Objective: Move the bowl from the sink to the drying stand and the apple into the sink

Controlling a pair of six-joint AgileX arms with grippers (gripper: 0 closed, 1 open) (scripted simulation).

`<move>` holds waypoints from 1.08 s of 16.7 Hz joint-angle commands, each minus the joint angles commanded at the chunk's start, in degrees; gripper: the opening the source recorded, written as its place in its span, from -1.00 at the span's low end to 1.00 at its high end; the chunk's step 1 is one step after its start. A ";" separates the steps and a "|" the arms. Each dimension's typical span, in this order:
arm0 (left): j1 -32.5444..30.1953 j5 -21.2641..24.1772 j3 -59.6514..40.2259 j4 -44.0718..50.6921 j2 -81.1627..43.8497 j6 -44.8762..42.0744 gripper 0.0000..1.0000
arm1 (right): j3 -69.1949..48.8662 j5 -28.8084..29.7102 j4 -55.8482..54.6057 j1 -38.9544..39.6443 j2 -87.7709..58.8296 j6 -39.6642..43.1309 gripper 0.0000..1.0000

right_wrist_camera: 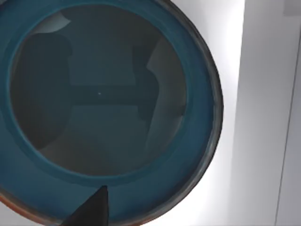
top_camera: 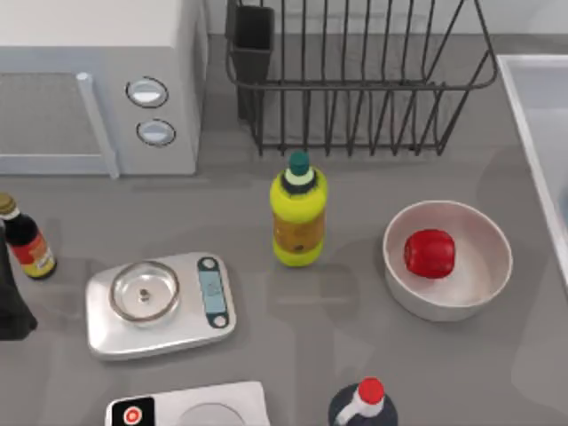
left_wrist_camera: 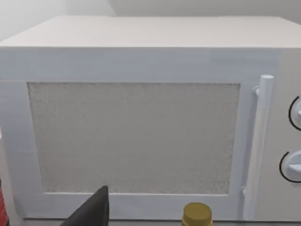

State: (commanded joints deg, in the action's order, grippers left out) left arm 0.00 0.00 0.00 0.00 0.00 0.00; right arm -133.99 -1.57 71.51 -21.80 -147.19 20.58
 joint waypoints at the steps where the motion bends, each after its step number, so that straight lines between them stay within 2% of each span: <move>1: 0.00 0.00 0.00 0.00 0.00 0.00 1.00 | 0.09 0.00 -0.18 -0.02 -0.12 -0.02 1.00; 10: 0.00 0.00 0.00 0.00 0.00 0.00 1.00 | 6.60 0.12 -13.86 0.08 -7.12 -0.39 1.00; 15: 0.00 0.00 0.00 0.00 0.00 0.00 1.00 | 7.33 0.14 -15.35 0.11 -7.92 -0.42 1.00; 18: 0.00 0.00 0.00 0.00 0.00 0.00 1.00 | 7.33 0.14 -15.35 0.11 -7.92 -0.42 0.55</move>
State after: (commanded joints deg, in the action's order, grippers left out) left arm 0.00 0.00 0.00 0.00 0.00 0.00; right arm -126.66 -1.44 56.17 -21.69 -155.11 20.16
